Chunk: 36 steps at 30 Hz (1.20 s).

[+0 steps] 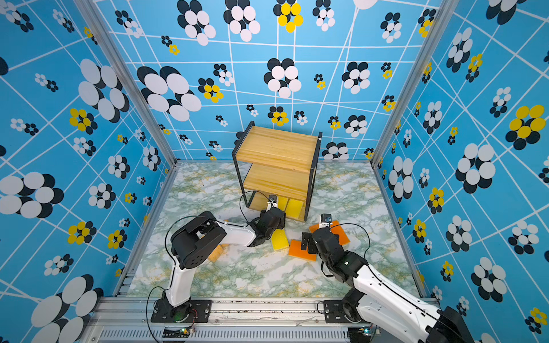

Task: Place and organize the cleaning sponges onto the shelf
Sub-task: 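Lower the yellow sponge beside the first one and open the left gripper, then withdraw the left gripper from the shelf toward the remaining yellow sponge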

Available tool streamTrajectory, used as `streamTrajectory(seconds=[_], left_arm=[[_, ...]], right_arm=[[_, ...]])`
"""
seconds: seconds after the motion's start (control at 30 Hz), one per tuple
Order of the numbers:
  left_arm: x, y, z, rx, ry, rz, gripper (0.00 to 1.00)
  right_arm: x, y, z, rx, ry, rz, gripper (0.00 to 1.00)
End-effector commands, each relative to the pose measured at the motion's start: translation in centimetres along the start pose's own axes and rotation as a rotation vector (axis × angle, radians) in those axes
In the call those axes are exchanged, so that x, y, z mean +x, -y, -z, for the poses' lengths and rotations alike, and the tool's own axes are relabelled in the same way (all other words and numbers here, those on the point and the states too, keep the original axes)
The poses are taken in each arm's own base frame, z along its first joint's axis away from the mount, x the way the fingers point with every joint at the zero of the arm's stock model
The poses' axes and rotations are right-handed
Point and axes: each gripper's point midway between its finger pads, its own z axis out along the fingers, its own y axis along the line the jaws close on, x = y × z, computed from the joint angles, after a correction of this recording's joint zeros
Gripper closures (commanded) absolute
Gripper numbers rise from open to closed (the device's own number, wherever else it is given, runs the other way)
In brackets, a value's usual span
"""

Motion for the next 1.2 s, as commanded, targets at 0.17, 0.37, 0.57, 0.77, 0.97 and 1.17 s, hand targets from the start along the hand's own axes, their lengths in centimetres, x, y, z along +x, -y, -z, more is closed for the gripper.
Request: streamTrajectory(seconds=[0.17, 0.37, 0.57, 0.77, 0.97, 1.17], left_arm=[[-0.7, -0.8, -0.5, -0.041, 0.026, 0.011, 0.16], [-0.7, -0.8, -0.3, -0.041, 0.027, 0.005, 0.04], [-0.1, -1.2, 1.0, -0.056, 0.029, 0.002, 0.01], [-0.3, -0.4, 2.9, -0.038, 0.061, -0.025, 0.01], [-1.8, 0.2, 5.1, -0.056, 0.097, -0.073, 0.01], [-2.6, -0.9, 8.2, -0.055, 0.112, -0.063, 0.01]], right_arm=[[0.1, 0.5, 0.1, 0.015, 0.008, 0.012, 0.01], [0.1, 0.4, 0.0, 0.011, 0.003, 0.014, 0.01], [0.0, 0.5, 0.0, 0.013, 0.006, 0.017, 0.01], [0.0, 0.3, -0.1, 0.006, 0.001, 0.019, 0.01], [0.3, 0.4, -0.1, 0.014, -0.016, 0.035, 0.01], [0.4, 0.9, 0.1, 0.033, -0.019, 0.056, 0.01]])
